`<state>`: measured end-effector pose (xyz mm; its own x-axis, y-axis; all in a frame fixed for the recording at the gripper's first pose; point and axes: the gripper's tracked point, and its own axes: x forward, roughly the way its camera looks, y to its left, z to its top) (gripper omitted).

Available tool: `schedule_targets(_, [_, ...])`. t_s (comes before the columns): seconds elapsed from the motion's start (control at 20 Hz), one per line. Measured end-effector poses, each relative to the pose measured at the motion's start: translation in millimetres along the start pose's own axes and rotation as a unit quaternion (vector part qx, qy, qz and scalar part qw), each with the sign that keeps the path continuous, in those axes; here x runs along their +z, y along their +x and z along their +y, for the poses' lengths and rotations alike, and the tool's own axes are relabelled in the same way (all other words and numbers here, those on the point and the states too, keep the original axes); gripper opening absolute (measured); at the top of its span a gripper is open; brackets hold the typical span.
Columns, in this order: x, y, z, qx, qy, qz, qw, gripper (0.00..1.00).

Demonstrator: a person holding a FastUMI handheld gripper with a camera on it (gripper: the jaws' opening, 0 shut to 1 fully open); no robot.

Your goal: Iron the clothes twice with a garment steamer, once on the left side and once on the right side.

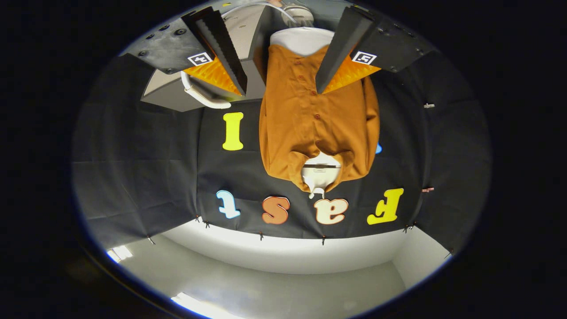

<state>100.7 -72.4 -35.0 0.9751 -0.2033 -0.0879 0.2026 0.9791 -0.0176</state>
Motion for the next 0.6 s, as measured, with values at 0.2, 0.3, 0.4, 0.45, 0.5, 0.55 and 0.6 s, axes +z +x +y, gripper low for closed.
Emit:
schedule_targets(0.2, [-0.6, 61.3, -50.4, -0.012, -0.012, 0.008, 1.000, 0.98])
schedule_targets(0.3, [-2.5, 93.8, -81.6, -0.024, -0.021, 0.009, 0.999, 0.98])
schedule_targets(0.4, [-8.8, 124.0, -110.3, -0.035, -0.024, 0.018, 0.999, 0.98])
schedule_targets(0.45, [-11.7, 135.3, -124.1, -0.041, -0.023, 0.022, 0.999, 0.98])
schedule_targets(0.5, [-14.5, 147.8, -137.2, -0.044, -0.021, 0.026, 0.998, 0.98])
schedule_targets(0.55, [-18.1, 159.5, -149.9, -0.049, -0.018, 0.031, 0.998, 0.98])
schedule_targets(0.6, [-22.1, 171.9, -161.9, -0.053, -0.016, 0.037, 0.998, 0.98])
